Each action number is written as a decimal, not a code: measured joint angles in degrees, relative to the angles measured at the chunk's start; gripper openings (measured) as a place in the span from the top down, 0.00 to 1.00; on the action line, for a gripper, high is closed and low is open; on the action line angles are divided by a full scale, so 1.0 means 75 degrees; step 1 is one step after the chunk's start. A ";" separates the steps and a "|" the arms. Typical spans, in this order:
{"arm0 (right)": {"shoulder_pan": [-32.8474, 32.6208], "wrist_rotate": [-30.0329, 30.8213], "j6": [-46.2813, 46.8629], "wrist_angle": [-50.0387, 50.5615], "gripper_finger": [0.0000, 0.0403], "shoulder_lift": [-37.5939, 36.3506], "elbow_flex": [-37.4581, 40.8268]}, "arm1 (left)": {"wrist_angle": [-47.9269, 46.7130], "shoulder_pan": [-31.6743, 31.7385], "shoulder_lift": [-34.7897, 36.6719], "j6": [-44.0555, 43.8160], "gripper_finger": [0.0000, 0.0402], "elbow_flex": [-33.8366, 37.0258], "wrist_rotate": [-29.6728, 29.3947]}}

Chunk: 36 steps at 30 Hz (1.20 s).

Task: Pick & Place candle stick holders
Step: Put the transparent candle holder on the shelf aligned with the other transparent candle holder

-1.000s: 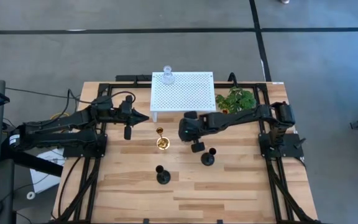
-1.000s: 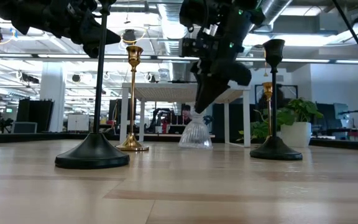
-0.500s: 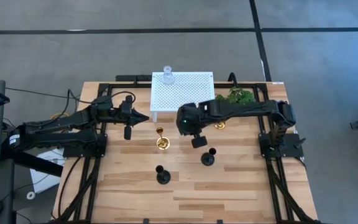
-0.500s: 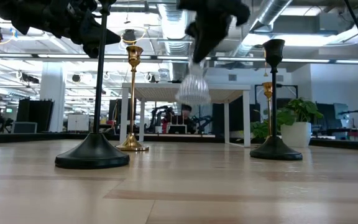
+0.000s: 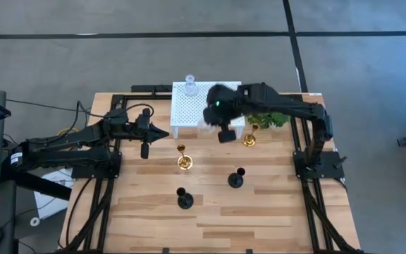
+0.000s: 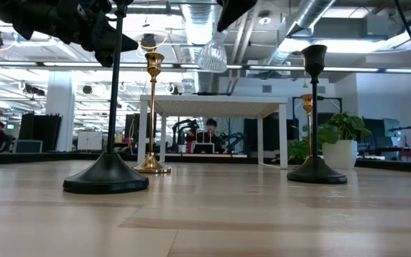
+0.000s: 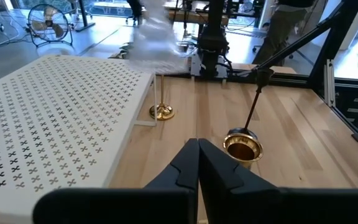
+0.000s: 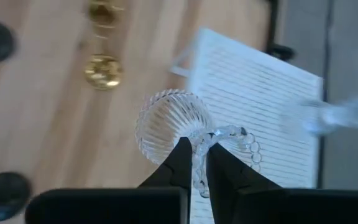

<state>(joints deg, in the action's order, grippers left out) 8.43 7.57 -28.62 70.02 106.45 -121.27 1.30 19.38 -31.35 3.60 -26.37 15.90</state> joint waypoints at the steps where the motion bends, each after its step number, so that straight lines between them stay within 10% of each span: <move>1: 0.0125 0.0035 -0.0080 0.0007 0.97 0.0000 -0.0081 | 0.0000 0.0000 0.0001 0.0000 0.98 0.0000 0.0000; 36: 0.3074 0.0184 -0.0921 -0.0653 0.97 0.1227 -0.0295 | -0.0018 0.0000 -0.0269 -0.0005 0.99 0.0000 0.0000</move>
<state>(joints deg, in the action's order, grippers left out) 31.48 8.95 -35.53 65.12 115.66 -123.48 1.17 19.38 -33.37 3.56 -26.37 15.90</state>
